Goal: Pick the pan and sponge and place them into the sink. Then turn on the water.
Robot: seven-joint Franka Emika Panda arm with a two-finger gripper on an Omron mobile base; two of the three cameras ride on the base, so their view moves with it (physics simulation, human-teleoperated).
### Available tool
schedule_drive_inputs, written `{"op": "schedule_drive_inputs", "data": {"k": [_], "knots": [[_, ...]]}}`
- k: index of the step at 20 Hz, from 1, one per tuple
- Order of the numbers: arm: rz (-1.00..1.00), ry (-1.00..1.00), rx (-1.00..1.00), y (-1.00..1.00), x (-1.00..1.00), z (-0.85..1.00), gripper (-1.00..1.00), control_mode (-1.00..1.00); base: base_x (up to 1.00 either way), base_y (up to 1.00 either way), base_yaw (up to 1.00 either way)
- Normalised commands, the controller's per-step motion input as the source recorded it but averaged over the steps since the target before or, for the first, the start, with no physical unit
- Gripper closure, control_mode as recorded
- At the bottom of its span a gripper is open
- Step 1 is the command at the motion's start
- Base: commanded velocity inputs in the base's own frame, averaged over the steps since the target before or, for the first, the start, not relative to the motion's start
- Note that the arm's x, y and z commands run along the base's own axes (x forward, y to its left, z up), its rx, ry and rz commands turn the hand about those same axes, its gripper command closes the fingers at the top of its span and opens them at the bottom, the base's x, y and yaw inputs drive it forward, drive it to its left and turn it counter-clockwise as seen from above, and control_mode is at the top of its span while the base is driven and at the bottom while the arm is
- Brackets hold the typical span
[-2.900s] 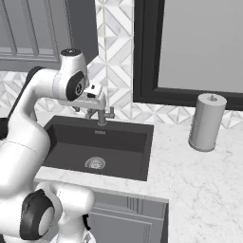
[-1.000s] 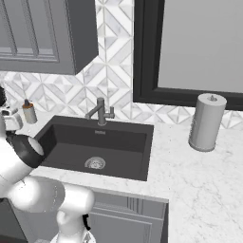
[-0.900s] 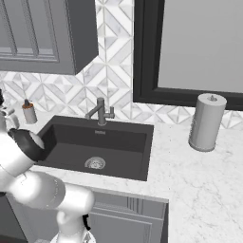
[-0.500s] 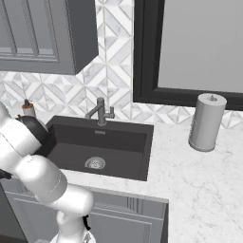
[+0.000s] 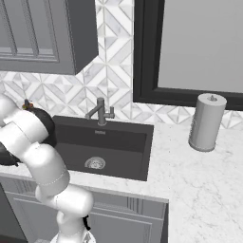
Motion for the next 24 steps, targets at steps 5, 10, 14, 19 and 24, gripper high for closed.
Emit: {"op": "schedule_drive_inputs", "data": {"k": [5, 10, 14, 19, 24], "knots": [[0.0, -0.03, 0.03, 0.53, 0.0, -0.22, -1.0, -1.0, 0.0, 0.0, 0.0], [0.0, -0.03, 0.02, 0.54, 0.03, -0.11, -1.0, -1.0, 0.0, 0.0, 0.0], [0.0, -0.01, 0.0, 0.61, 0.1, -0.11, -1.0, -1.0, 0.0, 0.0, 0.0], [0.0, -0.02, 0.0, 0.5, 0.15, -0.02, -1.0, -1.0, 0.0, 0.0, 0.0], [0.0, -0.04, 0.0, 0.4, 0.22, -0.01, -1.0, -1.0, 0.0, 0.0, 0.0]]}}
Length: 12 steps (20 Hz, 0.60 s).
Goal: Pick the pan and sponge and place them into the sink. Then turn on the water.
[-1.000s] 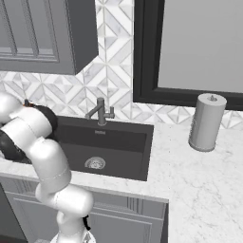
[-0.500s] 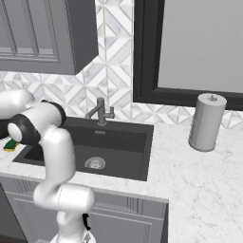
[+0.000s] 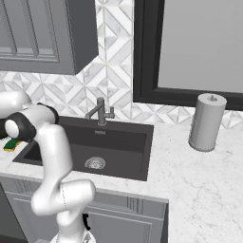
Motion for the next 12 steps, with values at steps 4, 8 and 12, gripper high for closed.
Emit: {"op": "schedule_drive_inputs", "data": {"k": [4, 8, 12], "knots": [[0.0, -0.03, 0.0, 0.22, 0.24, -0.12, -1.0, -1.0, 0.0, 0.0, 0.0], [0.0, -0.07, 0.0, 0.13, 0.2, -0.25, -1.0, -1.0, 0.0, 0.0, 0.0], [0.0, -0.08, 0.0, 0.03, 0.16, -0.36, -1.0, -1.0, 0.0, 0.0, 0.0]]}}
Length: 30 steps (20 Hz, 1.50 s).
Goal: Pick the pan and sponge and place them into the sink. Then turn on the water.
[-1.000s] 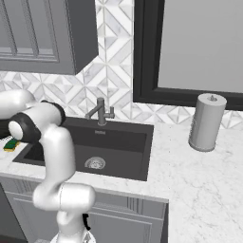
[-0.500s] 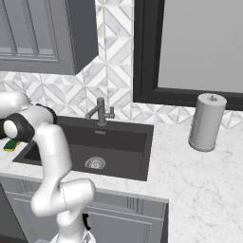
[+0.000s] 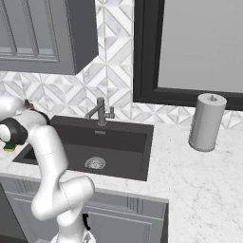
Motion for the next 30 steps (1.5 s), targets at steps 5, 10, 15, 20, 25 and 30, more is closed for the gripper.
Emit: {"op": "schedule_drive_inputs", "data": {"k": [5, 10, 15, 20, 25, 30], "knots": [[0.0, -0.1, 0.02, 0.04, 0.13, -0.37, -1.0, -1.0, 0.0, 0.0, 0.0], [0.0, -0.07, 0.04, 0.1, 0.08, -0.32, -1.0, -1.0, 0.0, 0.0, 0.0], [0.0, 0.0, 0.02, 0.04, 0.14, -0.33, -1.0, -1.0, 0.0, 0.0, 0.0], [0.0, 0.0, 0.04, 0.06, 0.13, -0.29, -1.0, -1.0, 0.0, 0.0, 0.0], [0.0, 0.0, 0.07, 0.12, 0.09, -0.2, -1.0, -1.0, 0.0, 0.0, 0.0], [0.0, 0.0, 0.03, 0.11, 0.06, -0.19, -1.0, -1.0, 0.0, 0.0, 0.0]]}}
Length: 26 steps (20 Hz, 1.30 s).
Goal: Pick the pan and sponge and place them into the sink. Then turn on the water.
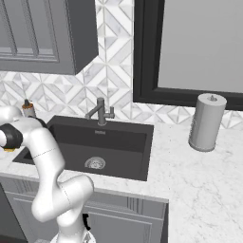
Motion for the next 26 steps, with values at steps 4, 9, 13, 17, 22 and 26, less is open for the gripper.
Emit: {"op": "schedule_drive_inputs", "data": {"k": [4, 9, 13, 17, 22, 26], "knots": [[0.0, 0.0, 0.0, 0.01, 0.04, -0.19, -1.0, -1.0, 0.0, 0.0, 0.0], [0.0, 0.0, 0.0, 0.06, 0.0, -0.12, -1.0, -1.0, 0.0, 0.0, 0.0], [0.0, 0.0, 0.0, 0.02, 0.0, -0.02, 1.0, -1.0, 0.0, 0.0, 0.0], [0.0, 0.0, 0.0, 0.0, 0.0, 0.0, 1.0, -1.0, 0.0, 0.0, 0.0], [0.0, 0.0, 0.0, 0.0, 0.0, 0.0, 1.0, -1.0, 0.0, 0.0, 0.0], [0.0, 0.0, 0.0, 0.0, 0.0, 0.0, 1.0, -1.0, 0.0, 0.0, 0.0]]}}
